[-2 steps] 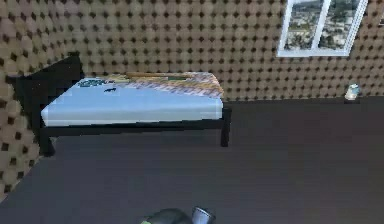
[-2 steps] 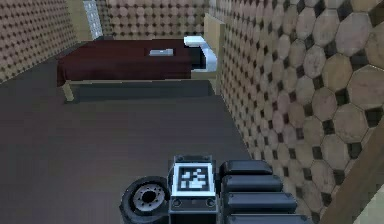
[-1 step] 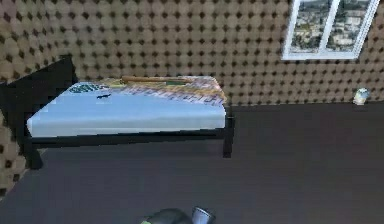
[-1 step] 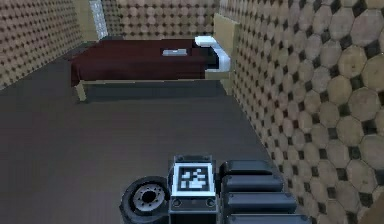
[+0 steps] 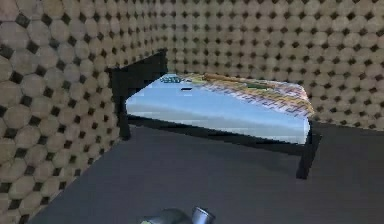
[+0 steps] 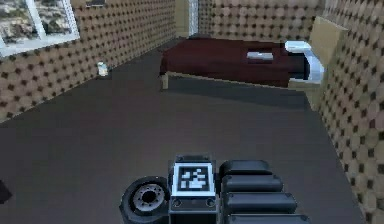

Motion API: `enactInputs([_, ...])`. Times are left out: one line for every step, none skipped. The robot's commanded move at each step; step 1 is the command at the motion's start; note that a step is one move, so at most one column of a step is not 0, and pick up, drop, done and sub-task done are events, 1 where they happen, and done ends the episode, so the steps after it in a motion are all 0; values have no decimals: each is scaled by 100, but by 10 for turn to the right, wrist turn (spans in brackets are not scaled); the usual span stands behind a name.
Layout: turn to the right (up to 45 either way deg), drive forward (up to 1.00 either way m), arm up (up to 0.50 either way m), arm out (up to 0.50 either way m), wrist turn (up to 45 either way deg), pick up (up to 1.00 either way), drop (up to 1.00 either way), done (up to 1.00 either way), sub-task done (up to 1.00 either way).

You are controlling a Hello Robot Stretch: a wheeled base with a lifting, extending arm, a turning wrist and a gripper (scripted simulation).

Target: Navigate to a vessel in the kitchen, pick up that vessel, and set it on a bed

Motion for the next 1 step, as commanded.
enactInputs([0, 100, 0, 0, 0, 0, 0, 0, 0])
